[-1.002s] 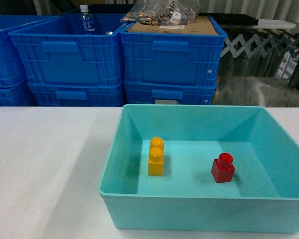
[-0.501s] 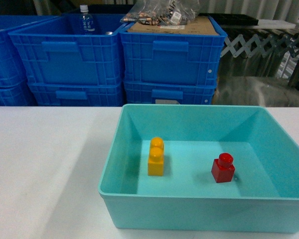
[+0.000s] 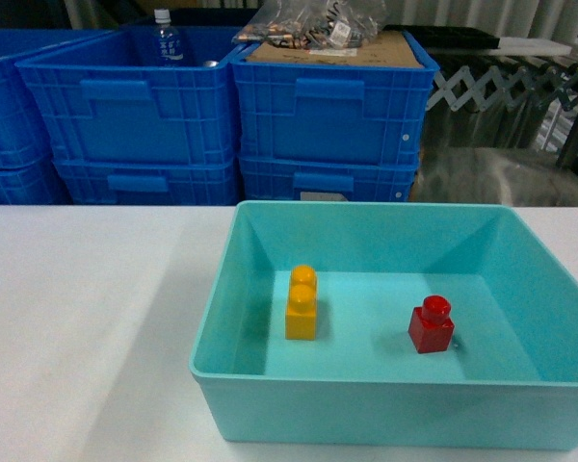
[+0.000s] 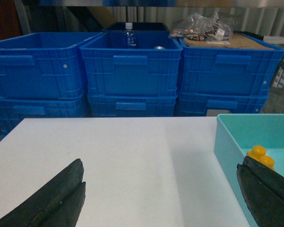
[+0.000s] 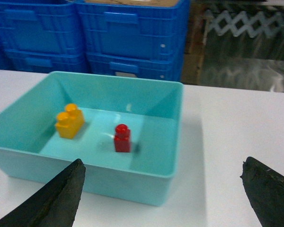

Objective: Pick red block from blue box to shelf

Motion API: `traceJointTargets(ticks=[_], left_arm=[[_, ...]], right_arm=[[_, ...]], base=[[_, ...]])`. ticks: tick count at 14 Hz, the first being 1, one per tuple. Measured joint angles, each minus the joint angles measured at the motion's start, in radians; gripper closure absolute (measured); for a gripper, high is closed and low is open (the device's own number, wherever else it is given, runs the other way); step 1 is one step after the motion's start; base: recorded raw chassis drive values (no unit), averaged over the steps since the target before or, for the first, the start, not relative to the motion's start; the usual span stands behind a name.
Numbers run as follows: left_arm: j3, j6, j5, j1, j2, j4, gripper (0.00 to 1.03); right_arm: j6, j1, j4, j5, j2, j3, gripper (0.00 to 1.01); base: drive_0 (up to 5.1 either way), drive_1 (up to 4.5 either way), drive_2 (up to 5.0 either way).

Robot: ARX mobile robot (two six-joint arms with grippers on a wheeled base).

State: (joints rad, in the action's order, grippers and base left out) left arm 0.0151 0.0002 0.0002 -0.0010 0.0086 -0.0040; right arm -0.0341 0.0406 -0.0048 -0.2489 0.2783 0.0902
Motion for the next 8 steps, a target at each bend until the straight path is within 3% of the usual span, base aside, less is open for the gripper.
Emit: traceJointTargets(ticks=[2,4,6,8], left_arm=[[0.0,0.0,-0.001,0.0,0.0,0.0,0.05],[0.0,0.0,-0.001,0.0,0.0,0.0,0.05],[0.0,0.0,-0.001,0.0,0.0,0.0,0.05],[0.0,0.0,-0.001,0.0,0.0,0.0,0.05]], right_arm=[[0.005,-0.072,0.103,0.04,0.226,0.094,0.03],[0.047,-0.228,0.155,0.097,0.579,0.233,0.03],[0.079,-0.338,0.13,0.145,0.838,0.381,0.03],[0.087,-0.389,0.137,0.197,1.078,0.522,0.03]], base=[[0.0,0.0,0.0],[0.0,0.0,0.0],[0.0,0.0,0.0],[0.0,0.0,0.0]])
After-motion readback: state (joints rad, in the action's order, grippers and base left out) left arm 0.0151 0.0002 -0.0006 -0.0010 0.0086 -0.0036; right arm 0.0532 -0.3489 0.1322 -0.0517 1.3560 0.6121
